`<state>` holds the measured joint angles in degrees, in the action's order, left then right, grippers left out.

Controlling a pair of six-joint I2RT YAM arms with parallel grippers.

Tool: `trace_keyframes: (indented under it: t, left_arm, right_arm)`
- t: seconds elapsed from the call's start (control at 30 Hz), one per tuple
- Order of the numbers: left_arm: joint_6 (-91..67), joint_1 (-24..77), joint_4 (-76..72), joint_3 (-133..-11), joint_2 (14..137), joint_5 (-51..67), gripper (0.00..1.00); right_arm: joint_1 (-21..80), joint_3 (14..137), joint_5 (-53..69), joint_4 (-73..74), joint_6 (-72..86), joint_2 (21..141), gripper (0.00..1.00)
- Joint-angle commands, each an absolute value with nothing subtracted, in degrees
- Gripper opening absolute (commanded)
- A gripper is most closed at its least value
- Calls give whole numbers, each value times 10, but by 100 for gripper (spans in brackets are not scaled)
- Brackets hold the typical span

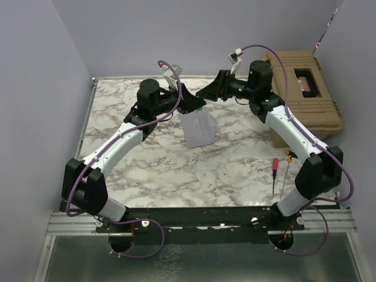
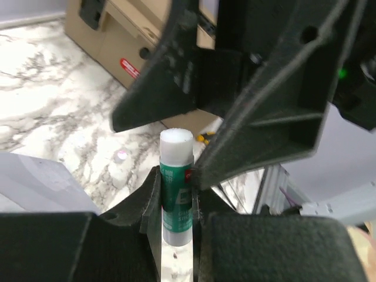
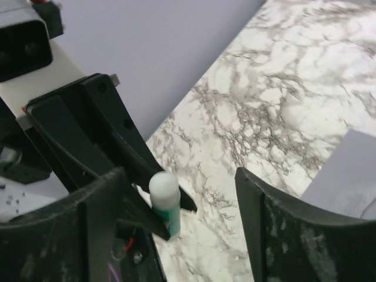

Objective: Place the letter into the envelope and seal it

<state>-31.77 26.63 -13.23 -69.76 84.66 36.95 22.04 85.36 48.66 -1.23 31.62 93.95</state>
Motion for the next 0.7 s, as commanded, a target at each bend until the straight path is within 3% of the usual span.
trace_keyframes:
  t: [0.0,0.07,0.17,0.27,0.4,0.67]
  left_arm:
    - [-328,265,-165,-672,820,254,0]
    - [-342,266,-182,-661,811,221,0]
    - [-386,265,-234,-652,813,179,0]
    - [-441,266,-287,-658,829,157,0]
    - [-486,265,-313,-676,842,132,0]
    - [-569,266,-337,-681,851,114,0]
  right_arm:
    - [223,792,267,-33,371,851,83]
    - [222,759,235,-76,377,821,87]
    - [222,738,281,-116,351,813,87]
    - [224,733,344,-117,309,824,86]
    - [245,736,322,-93,245,835,85]
    - [261,784,323,-118,269,875,66]
